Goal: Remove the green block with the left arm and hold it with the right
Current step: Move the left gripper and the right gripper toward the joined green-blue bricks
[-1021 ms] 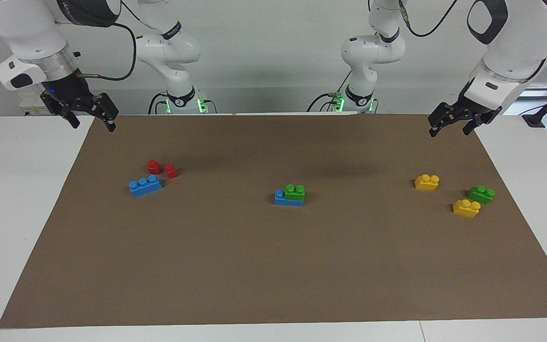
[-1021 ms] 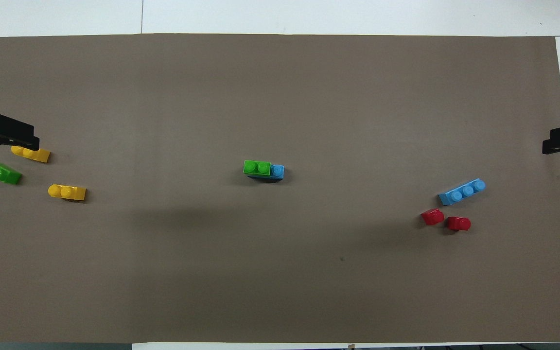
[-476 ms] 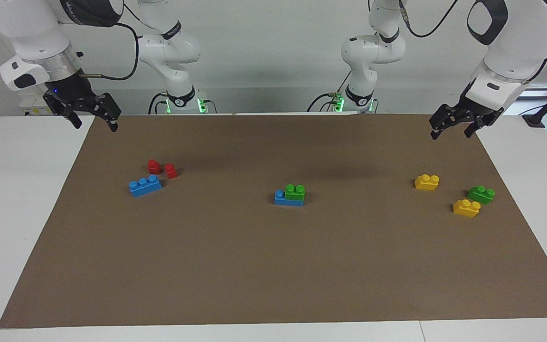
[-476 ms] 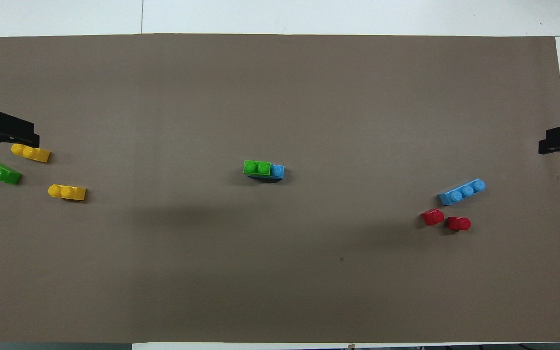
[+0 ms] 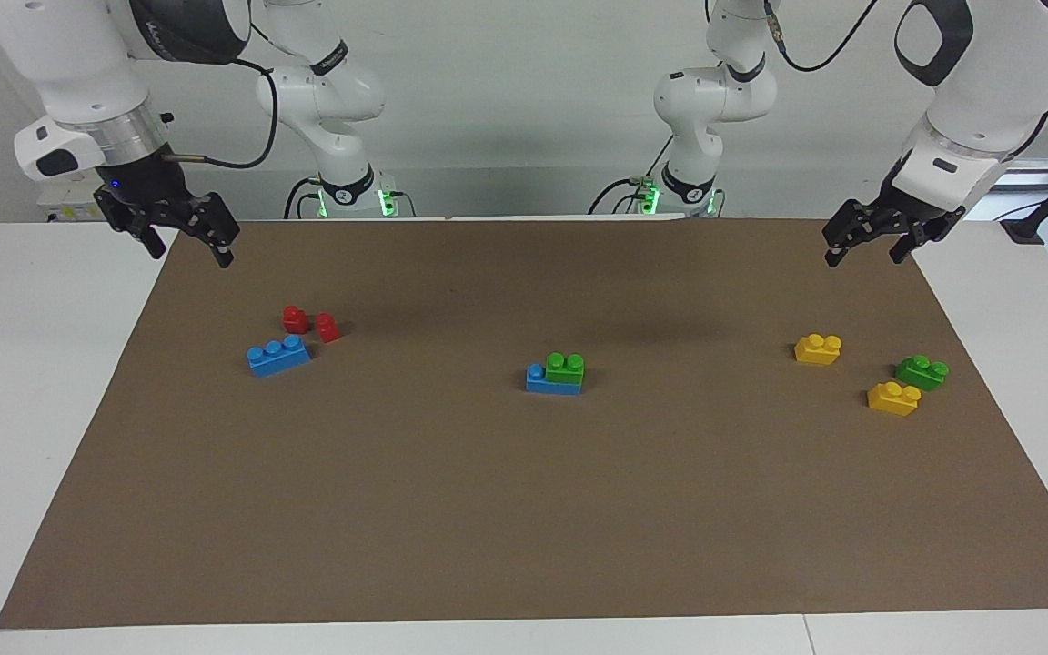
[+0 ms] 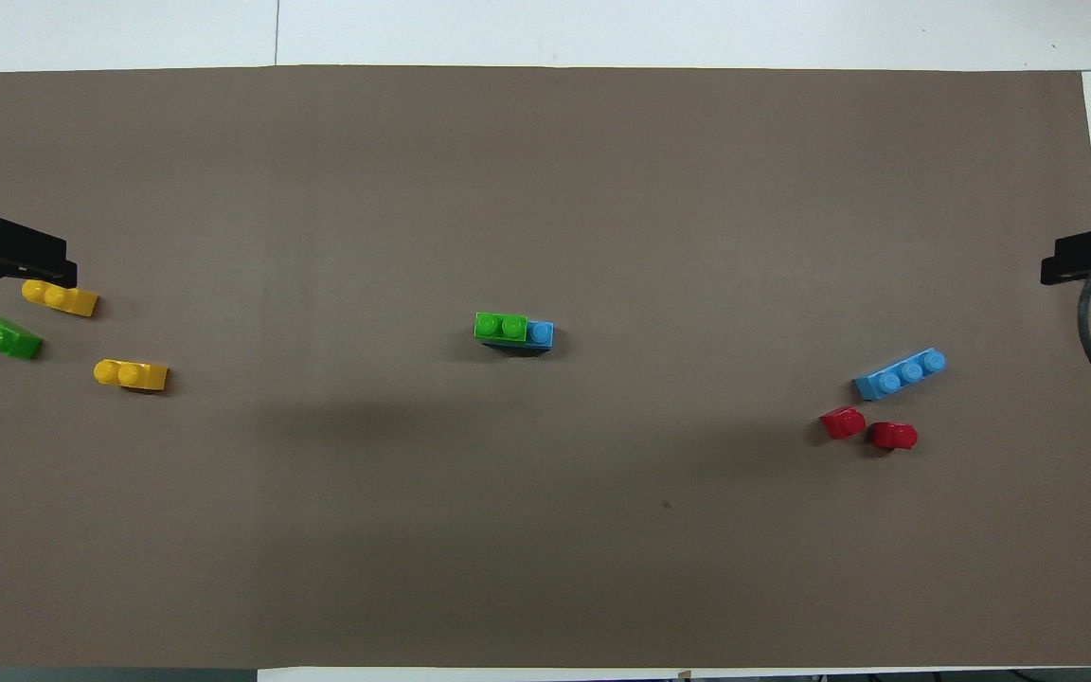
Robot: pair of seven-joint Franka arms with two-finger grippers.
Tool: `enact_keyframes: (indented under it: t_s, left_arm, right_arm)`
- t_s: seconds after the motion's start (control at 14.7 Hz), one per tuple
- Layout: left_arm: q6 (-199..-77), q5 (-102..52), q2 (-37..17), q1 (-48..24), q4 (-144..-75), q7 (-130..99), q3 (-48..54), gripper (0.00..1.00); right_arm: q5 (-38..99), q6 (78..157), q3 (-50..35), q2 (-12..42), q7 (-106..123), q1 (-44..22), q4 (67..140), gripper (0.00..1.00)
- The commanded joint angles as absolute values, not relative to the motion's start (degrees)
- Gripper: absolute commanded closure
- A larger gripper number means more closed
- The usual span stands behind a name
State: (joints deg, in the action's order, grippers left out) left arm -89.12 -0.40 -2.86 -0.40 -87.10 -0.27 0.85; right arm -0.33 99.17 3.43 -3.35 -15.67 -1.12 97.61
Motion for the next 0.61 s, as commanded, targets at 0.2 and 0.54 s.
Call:
enact_keyframes:
  t_s: [0.2, 0.54]
  left_arm:
    - [-89.7, 0.0, -3.0, -0.8, -87.0, -0.4, 0.9, 0.00]
    - [-92.4, -0.1, -1.9, -1.1, -90.2, -5.6, 1.4, 0.00]
  right_arm:
    - [0.0, 112.0, 3.1, -3.4, -47.2, -9.4, 106.3, 0.00]
    - [12.6, 115.9, 3.1, 2.4, -60.7, -12.0, 106.7, 0.00]
